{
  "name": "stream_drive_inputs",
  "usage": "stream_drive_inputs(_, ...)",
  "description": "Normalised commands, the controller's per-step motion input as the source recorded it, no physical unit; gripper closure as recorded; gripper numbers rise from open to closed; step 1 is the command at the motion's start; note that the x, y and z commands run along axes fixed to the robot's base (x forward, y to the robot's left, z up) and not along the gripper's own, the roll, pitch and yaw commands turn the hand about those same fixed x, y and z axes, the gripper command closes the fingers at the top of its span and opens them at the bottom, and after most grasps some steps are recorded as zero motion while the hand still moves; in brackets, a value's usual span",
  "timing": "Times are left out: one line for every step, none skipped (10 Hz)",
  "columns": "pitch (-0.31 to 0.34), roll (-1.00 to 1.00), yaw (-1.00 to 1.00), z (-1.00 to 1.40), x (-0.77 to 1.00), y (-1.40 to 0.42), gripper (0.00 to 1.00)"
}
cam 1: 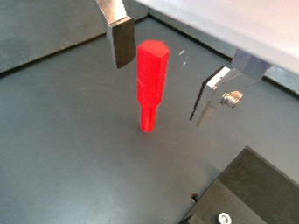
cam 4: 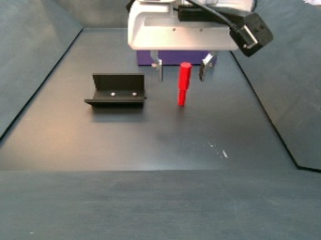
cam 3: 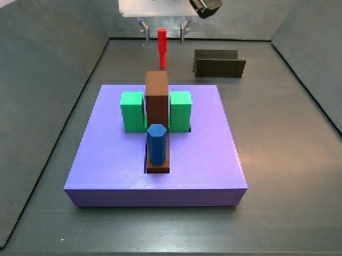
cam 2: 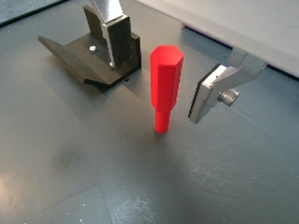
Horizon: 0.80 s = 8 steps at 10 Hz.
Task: Pick up the red object. Move up. Move to above the board. Insert the red object.
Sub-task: Pick up the red object.
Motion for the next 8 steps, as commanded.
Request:
stream_drive_inputs(-0.037, 0.00, 0.00, -0.10, -0.03, 0.00, 0.00)
stream_drive_inputs(-0.037, 0.00, 0.00, -0.10, -0.05, 0.00, 0.00)
stream_drive_inputs(-0.031, 0.00, 0.00, -0.05, -0.07, 0.00, 0.00)
stream_drive_inputs(-0.011, 0.01, 0.00, 0.00, -0.05, 0.00, 0.00)
stream_drive_inputs(0.000, 0.00, 0.00, 0.00, 0.00, 0.00, 0.00)
stream_drive_inputs(0.000, 0.00, 0.00, 0.00, 0.00, 0.00, 1.00)
stream_drive_inputs(0.000, 0.00, 0.00, 0.00, 0.00, 0.00, 1.00)
stream_drive_inputs(0.000, 0.00, 0.00, 0.00, 0.00, 0.00, 1.00)
